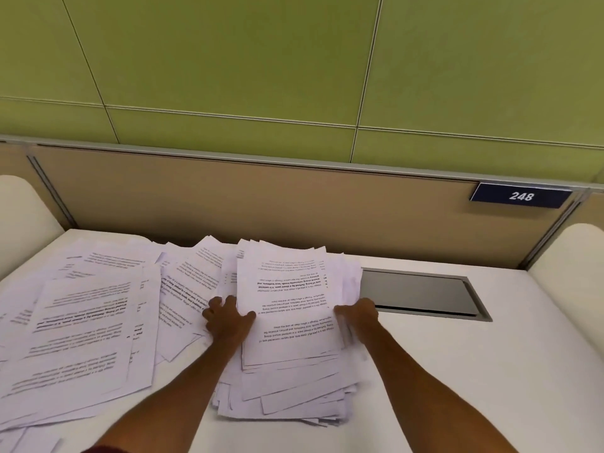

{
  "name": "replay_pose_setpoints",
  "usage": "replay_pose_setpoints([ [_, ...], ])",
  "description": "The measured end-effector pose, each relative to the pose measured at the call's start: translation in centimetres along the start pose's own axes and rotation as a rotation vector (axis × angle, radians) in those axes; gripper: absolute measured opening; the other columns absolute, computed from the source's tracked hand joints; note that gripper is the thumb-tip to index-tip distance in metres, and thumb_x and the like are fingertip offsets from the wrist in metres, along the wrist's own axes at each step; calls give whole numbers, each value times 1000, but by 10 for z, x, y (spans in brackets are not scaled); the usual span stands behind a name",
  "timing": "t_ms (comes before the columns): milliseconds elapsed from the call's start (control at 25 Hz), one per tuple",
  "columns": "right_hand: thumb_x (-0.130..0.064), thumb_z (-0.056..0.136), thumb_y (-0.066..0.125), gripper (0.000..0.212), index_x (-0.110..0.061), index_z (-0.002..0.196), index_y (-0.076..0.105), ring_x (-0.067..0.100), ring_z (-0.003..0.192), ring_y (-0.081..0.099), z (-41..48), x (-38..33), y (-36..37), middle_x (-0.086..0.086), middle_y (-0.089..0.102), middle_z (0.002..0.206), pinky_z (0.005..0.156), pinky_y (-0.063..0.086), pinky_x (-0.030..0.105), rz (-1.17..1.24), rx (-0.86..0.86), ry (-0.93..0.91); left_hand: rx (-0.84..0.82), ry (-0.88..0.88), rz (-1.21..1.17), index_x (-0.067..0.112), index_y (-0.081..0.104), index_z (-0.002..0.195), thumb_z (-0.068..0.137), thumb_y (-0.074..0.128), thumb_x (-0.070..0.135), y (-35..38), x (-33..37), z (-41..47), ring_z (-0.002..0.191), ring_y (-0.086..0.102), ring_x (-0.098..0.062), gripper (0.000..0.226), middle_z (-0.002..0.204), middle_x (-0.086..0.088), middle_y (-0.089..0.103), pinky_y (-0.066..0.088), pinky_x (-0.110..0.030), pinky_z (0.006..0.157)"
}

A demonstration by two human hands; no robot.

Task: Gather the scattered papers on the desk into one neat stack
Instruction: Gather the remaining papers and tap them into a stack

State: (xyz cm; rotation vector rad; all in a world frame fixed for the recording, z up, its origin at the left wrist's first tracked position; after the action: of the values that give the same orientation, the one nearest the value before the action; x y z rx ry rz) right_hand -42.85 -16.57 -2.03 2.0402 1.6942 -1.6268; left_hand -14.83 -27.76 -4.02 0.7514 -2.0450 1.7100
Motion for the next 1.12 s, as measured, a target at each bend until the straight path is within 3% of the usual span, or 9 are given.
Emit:
replay_pose_setpoints([
  [80,-18,80,79,56,4,124,53,36,116,59,1,1,6,18,61,127,99,51,42,86,-61,1,1,-46,141,13,37,139,83,64,47,6,2,-7,135,28,-33,71,149,-14,29,32,-46,106],
  [200,-19,77,81,63,-1,127,48,35,119,57,-3,2,18,16,58,129,102,49,46,87,-123,11,7,58,167,7,34,137,80,65,51,24,22,-20,130,35,-31,79,143,-12,38,38,-42,100],
  [400,-17,79,80,65,-2,131,45,36,123,54,-2,6,9,16,54,133,104,46,45,15,-31,7,-20,-26,303,18,44,134,86,51,62,3,3,0,137,29,-34,65,150,-16,31,29,-49,108],
  [520,-16,77,82,63,-4,130,50,36,121,55,-4,10,15,16,58,132,106,46,49,54,-141,-62,-16,-34,240,15,44,129,90,52,55,-11,-11,17,130,37,-34,56,141,-20,40,36,-47,106],
  [640,-8,70,85,65,-4,127,55,36,119,57,-11,11,20,15,61,130,104,47,51,78,-246,-167,-39,-85,87,5,23,144,89,62,39,-27,-17,36,128,44,-38,76,142,-23,40,41,-44,103],
  [760,2,68,84,55,-10,116,59,27,103,63,-13,16,20,14,63,126,83,58,36,196,-291,-198,-184,-127,-65,4,30,141,80,76,34,-31,-25,48,129,45,-37,82,141,-18,44,40,-45,105],
  [880,0,67,85,49,-16,106,61,16,87,65,-13,26,18,10,67,116,58,56,18,285,-293,-183,-270,45,-114,2,33,144,79,78,27,-24,-18,44,136,38,-36,83,148,-17,40,33,-43,110],
  [1000,1,67,85,44,-19,99,62,13,83,66,-13,32,14,5,69,106,53,53,14,287,-263,-164,-242,72,-300,2,36,144,81,75,10,-22,-20,39,135,39,-36,74,148,-17,42,34,-43,111],
  [1120,2,69,84,42,-16,100,61,13,82,64,-13,41,2,3,66,102,53,51,13,277,-211,-143,-149,-63,-504,-2,54,128,82,71,0,-37,-40,41,118,55,-40,50,130,-22,59,45,-50,102],
])
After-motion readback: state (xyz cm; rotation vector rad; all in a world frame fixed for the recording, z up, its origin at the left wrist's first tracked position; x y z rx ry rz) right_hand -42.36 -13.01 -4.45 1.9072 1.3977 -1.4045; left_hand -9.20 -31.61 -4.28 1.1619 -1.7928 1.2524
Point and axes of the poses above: each hand's wrist, its own z-axis towards the middle knuckle, its own y-axis out of the palm, x = y × z, the point moved 7 cm from there along z, towards the middle knuckle
